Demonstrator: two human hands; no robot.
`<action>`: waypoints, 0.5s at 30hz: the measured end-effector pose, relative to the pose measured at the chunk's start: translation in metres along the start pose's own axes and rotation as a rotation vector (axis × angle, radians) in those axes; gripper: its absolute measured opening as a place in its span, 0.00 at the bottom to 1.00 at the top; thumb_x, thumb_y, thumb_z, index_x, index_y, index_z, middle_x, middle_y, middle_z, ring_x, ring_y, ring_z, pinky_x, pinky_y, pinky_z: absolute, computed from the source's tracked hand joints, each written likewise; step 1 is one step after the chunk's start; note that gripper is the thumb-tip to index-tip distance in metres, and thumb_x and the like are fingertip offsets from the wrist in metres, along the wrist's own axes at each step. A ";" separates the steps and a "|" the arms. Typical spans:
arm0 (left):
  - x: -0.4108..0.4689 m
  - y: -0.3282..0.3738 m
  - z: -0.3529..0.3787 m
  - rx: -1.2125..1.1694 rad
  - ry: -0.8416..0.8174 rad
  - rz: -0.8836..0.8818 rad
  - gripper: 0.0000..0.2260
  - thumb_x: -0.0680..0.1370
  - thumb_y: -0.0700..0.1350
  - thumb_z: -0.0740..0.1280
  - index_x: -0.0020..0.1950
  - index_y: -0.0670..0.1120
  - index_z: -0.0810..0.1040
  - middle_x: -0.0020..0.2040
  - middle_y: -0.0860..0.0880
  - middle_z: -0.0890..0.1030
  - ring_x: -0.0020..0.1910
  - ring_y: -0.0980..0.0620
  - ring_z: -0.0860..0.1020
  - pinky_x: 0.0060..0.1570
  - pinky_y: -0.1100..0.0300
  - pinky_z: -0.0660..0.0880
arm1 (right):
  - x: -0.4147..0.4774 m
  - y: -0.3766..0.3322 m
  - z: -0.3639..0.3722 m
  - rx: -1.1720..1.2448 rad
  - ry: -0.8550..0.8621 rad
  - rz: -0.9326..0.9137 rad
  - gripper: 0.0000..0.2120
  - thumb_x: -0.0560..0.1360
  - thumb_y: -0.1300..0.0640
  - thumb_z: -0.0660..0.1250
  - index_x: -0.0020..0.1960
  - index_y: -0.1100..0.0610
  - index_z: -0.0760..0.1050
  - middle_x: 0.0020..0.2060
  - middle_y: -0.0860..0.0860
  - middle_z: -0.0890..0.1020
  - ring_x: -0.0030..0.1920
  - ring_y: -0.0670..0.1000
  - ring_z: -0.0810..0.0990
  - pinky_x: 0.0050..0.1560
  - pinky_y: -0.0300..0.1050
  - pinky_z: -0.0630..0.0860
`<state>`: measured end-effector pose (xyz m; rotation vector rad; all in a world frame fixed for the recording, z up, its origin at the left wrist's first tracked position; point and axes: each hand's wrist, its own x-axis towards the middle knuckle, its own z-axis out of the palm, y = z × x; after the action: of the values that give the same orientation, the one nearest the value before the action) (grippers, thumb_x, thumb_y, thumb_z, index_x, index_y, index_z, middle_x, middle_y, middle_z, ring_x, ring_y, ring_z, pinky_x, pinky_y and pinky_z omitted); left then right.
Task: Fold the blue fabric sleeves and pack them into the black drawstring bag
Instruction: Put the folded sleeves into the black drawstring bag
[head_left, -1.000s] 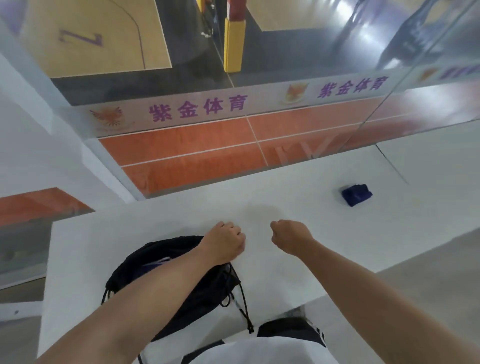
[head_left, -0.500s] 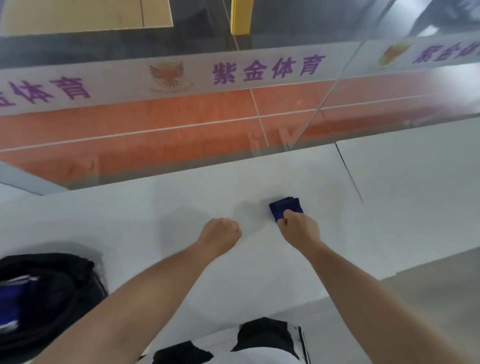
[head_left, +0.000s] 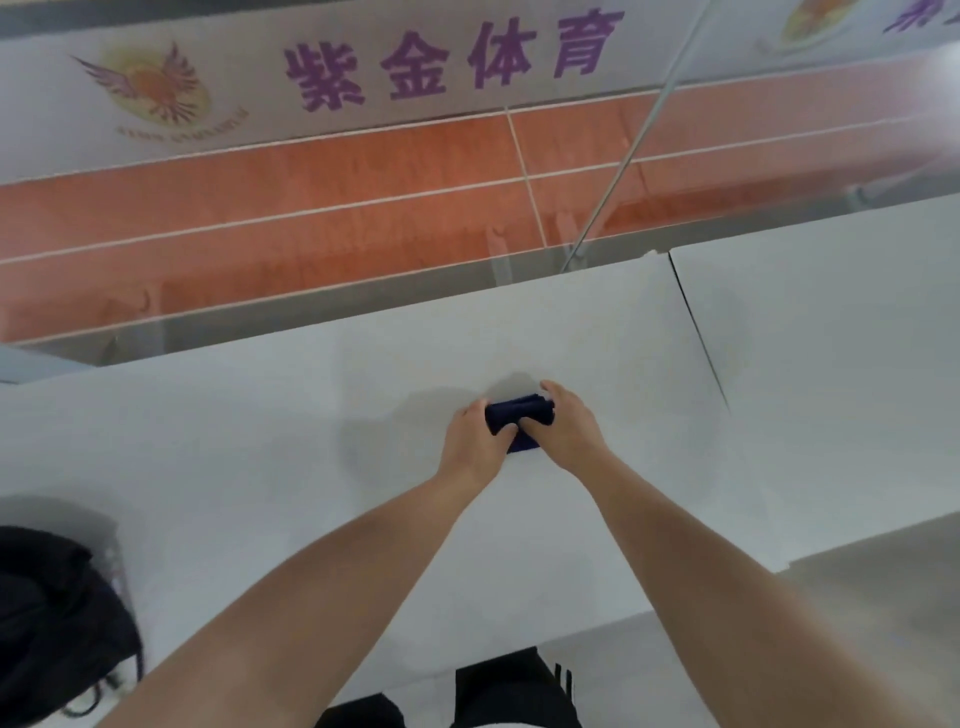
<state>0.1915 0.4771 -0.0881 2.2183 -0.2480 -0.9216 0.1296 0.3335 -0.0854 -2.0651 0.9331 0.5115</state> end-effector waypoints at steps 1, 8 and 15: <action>0.000 -0.004 -0.004 -0.002 -0.010 -0.014 0.10 0.76 0.46 0.70 0.55 0.44 0.76 0.49 0.49 0.80 0.47 0.49 0.79 0.42 0.59 0.71 | -0.001 -0.003 0.002 -0.009 -0.031 0.014 0.31 0.74 0.49 0.70 0.74 0.54 0.66 0.67 0.54 0.76 0.65 0.58 0.75 0.63 0.53 0.75; -0.013 -0.050 -0.058 0.017 -0.199 -0.034 0.11 0.72 0.41 0.68 0.54 0.45 0.79 0.48 0.46 0.83 0.49 0.46 0.81 0.50 0.50 0.78 | -0.032 -0.044 0.043 0.009 -0.220 0.058 0.09 0.69 0.52 0.71 0.37 0.55 0.75 0.32 0.50 0.78 0.31 0.49 0.75 0.32 0.41 0.70; -0.061 -0.116 -0.156 -0.157 -0.170 -0.045 0.22 0.73 0.47 0.69 0.67 0.52 0.72 0.57 0.52 0.80 0.55 0.50 0.79 0.50 0.59 0.74 | -0.091 -0.134 0.102 0.086 -0.210 -0.045 0.12 0.72 0.54 0.72 0.51 0.60 0.79 0.40 0.52 0.81 0.40 0.51 0.78 0.42 0.45 0.73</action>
<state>0.2429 0.6722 -0.0568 2.0120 -0.1975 -1.1177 0.1691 0.5101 -0.0233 -1.9087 0.7694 0.6395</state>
